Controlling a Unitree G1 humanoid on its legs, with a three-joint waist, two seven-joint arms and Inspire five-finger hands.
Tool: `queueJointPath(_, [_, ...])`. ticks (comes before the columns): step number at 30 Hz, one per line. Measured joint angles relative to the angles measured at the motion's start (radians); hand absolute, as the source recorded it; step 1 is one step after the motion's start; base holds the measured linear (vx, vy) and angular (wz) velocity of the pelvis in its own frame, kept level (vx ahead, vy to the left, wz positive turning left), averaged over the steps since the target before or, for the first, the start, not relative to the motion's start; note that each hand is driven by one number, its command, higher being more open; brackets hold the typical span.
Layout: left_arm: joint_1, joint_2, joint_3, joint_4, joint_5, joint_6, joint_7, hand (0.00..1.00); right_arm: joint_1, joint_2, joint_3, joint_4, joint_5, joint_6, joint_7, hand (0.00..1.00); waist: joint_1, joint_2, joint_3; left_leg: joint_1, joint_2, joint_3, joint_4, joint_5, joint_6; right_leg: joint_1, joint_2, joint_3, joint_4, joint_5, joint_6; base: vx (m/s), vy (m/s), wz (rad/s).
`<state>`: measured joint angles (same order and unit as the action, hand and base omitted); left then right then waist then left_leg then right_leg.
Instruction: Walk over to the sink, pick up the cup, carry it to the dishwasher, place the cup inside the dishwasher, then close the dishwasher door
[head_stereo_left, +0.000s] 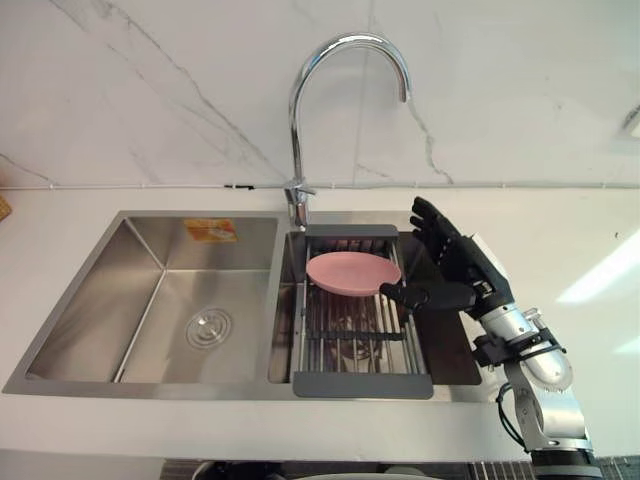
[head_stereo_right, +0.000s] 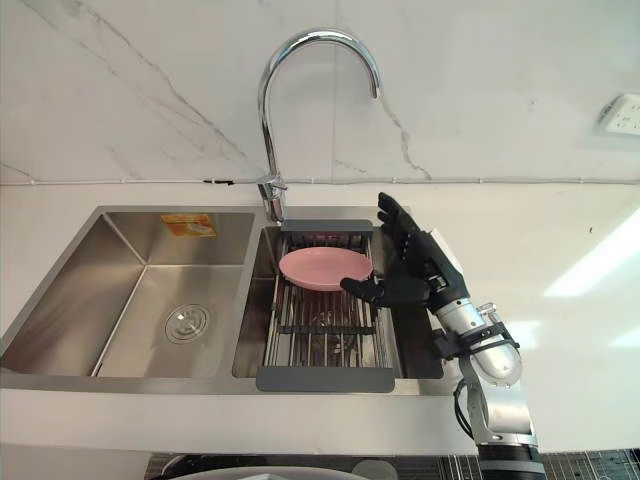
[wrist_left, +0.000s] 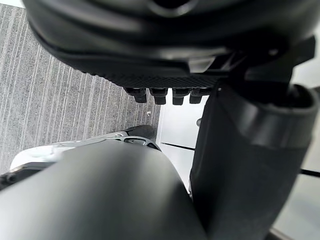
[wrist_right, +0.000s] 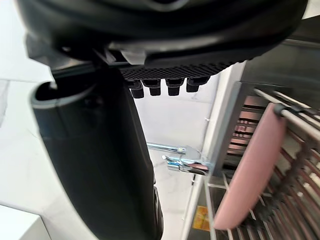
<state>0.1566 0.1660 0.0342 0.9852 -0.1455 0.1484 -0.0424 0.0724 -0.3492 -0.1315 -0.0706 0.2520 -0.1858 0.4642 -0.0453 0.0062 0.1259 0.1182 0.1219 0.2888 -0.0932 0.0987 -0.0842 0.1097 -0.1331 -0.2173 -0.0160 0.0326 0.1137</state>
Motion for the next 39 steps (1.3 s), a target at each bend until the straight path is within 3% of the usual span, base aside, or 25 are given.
queueJointPath(9, [-0.001,0.003,-0.002,0.002,-0.022,0.006,0.0,1.0,0.012,-0.005,0.002,-0.022,-0.124,-0.06,0.04,1.0,0.0,-0.001,0.0,-0.006,0.001,0.003,0.0,-0.001,-0.001,-0.007,0.0,0.002,0.0,0.002,-0.003,0.0,0.0,0.0])
queueJointPath(15, [-0.001,0.005,-0.002,0.002,-0.031,0.013,0.0,1.0,0.013,-0.031,0.026,-0.023,-0.326,-0.131,-0.038,1.0,0.001,-0.003,-0.001,-0.006,0.001,0.002,0.0,-0.001,-0.001,-0.007,0.0,0.001,0.0,0.002,-0.002,0.0,0.0,0.0])
queueJointPath(21, [-0.001,0.008,-0.002,0.001,-0.032,0.016,0.0,1.0,0.013,-0.053,0.054,-0.024,-0.456,-0.137,-0.111,1.0,0.002,-0.005,-0.002,-0.006,0.0,-0.003,0.0,0.002,0.002,-0.004,0.0,-0.005,0.0,0.003,-0.003,0.0,0.0,0.0])
queueJointPath(30, [-0.001,0.009,-0.005,-0.001,-0.032,0.02,0.0,1.0,0.007,-0.061,0.142,-0.019,-0.534,-0.137,-0.166,1.0,0.005,-0.01,-0.005,-0.007,-0.001,-0.013,0.0,0.002,0.003,0.0,-0.001,-0.013,0.0,0.002,-0.002,0.0,0.0,0.01])
queueJointPath(39, [-0.003,0.015,-0.024,-0.009,-0.031,0.023,0.001,1.0,-0.035,-0.058,0.23,0.071,-0.688,-0.138,-0.317,1.0,0.018,-0.014,-0.006,-0.012,-0.004,-0.034,0.0,0.003,0.004,0.01,-0.003,-0.034,-0.004,0.002,-0.003,0.01,0.001,0.06])
